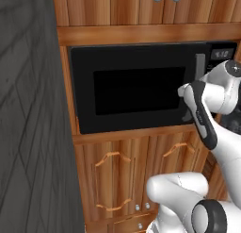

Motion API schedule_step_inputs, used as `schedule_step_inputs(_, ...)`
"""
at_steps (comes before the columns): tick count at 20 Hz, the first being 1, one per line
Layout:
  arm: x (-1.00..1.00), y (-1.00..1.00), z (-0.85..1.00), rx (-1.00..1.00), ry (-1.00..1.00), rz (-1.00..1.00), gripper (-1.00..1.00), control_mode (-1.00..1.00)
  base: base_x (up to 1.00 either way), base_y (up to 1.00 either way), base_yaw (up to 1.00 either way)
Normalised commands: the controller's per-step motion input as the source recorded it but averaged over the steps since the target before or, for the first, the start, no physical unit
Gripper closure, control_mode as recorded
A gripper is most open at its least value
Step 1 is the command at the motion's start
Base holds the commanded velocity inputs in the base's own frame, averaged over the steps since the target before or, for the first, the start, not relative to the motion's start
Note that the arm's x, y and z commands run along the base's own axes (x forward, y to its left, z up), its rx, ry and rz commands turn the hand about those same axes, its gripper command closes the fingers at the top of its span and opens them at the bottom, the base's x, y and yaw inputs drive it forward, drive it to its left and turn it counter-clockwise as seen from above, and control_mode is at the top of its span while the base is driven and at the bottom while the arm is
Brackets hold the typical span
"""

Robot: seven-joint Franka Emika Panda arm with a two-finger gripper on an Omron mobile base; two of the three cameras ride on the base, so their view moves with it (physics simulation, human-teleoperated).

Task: Place the sponge inside the microwave to prepare for sanitizing.

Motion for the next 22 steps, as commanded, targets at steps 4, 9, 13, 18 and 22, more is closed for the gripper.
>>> schedule_step_inputs(4,-0.76,0.22,-0.03,-0.04,-0.04,-0.06,1.00,-1.00,0.00,0.00,0.00)
schedule_step_inputs(9,-0.66,0.37,-0.07,-0.04,-0.03,-0.04,1.00,-1.00,0.00,0.00,0.00)
schedule_step_inputs(13,-0.57,0.39,-0.20,-0.01,-0.01,-0.06,1.00,-1.00,0.00,0.00,0.00)
schedule_step_inputs(18,-0.41,0.48,-0.21,0.00,-0.02,-0.07,1.00,-1.00,0.00,0.00,0.00)
schedule_step_inputs(22,-0.30,0.49,-0.01,0.00,-0.08,-0.10,1.00,-1.00,0.00,0.00,0.00)
